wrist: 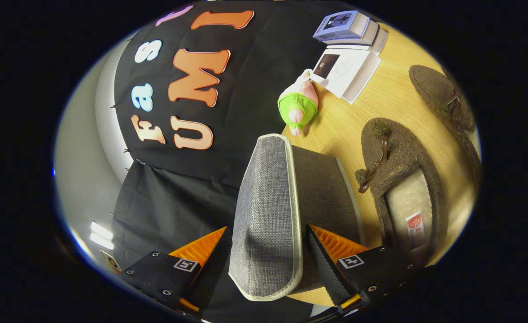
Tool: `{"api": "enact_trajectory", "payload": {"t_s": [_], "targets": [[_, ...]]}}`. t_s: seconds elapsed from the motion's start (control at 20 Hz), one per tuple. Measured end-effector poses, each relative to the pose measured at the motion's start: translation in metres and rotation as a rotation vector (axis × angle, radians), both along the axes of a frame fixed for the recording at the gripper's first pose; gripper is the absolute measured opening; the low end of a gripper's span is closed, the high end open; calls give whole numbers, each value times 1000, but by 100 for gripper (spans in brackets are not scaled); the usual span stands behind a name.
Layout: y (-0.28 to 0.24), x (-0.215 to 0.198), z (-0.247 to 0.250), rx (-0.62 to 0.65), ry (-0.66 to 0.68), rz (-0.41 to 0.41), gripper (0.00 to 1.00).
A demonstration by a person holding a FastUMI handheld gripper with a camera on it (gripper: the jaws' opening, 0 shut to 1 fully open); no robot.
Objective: Open the storage box then place both shoes into the box .Put the left shoe in first, then the right shoe, with the right side of both shoes facing outward in a uniform manner.
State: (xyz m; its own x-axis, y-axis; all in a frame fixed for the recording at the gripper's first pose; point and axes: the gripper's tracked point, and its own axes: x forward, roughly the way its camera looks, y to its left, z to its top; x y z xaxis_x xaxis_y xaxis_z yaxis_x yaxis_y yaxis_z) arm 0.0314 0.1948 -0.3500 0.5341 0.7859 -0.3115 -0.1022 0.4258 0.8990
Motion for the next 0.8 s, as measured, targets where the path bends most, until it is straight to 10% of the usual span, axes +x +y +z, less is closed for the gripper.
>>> {"api": "enact_trajectory", "payload": {"t_s": [0.15,0.45,0.6,0.8], "targets": [[-2,2,-1,11,15,-4,93],[-7,1,10,-4,8,6,54],[-5,4,25,-9,-17,13,13],[4,3,39,-74,-58,40,1]]}}
